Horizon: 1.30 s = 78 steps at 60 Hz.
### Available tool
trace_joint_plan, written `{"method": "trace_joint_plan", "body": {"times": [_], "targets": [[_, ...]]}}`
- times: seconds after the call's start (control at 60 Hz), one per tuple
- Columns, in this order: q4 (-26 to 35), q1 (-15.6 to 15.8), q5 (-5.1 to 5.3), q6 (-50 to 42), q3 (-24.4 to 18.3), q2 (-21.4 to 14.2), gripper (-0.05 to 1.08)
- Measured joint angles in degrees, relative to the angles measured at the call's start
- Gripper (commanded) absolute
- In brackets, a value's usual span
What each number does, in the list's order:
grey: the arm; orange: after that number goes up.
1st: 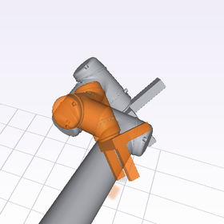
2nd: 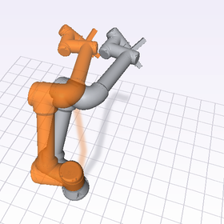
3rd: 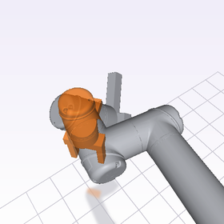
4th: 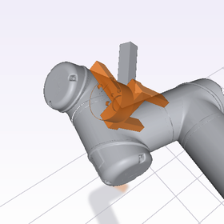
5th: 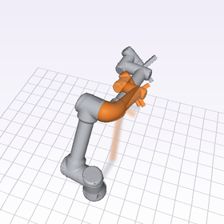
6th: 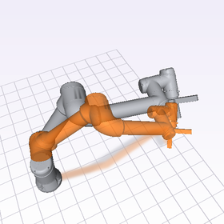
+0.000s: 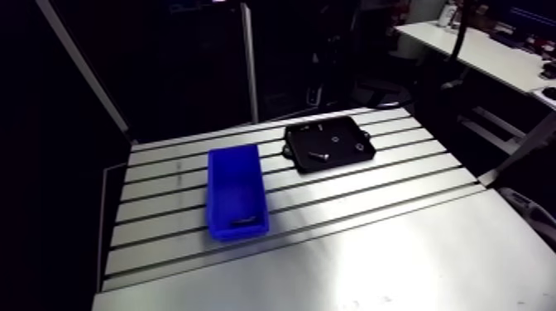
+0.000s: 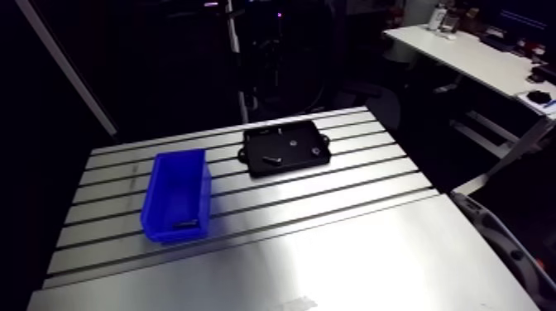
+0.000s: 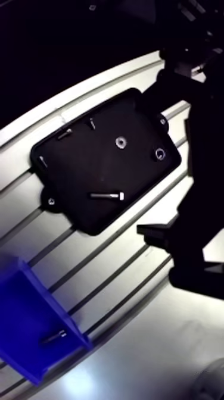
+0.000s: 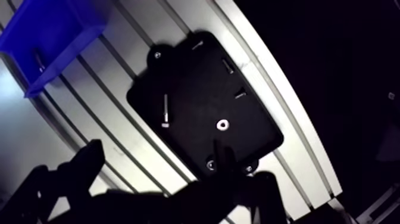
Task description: Pick up the M10 bolt from the tray and put it into the blue bin.
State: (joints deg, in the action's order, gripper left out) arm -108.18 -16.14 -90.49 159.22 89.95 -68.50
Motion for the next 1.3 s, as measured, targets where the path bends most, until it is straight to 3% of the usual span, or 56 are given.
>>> {"method": "trace_joint_plan", "body": {"times": [0.267, 0.717, 0.967, 1.3], "targets": [[-0.80, -0.57, -0.91, 2.63, 1.83, 1.15, 0.01], [-4.50, -0.40, -2.88, 2.78, 4.64, 3.55, 0.39], [-6.51, -0.28, -3.12, 2.64, 5.63, 5.10, 0.51], [-8.45, -0.14, -3.12, 1.85, 6.89, 6.35, 0.55]]}}
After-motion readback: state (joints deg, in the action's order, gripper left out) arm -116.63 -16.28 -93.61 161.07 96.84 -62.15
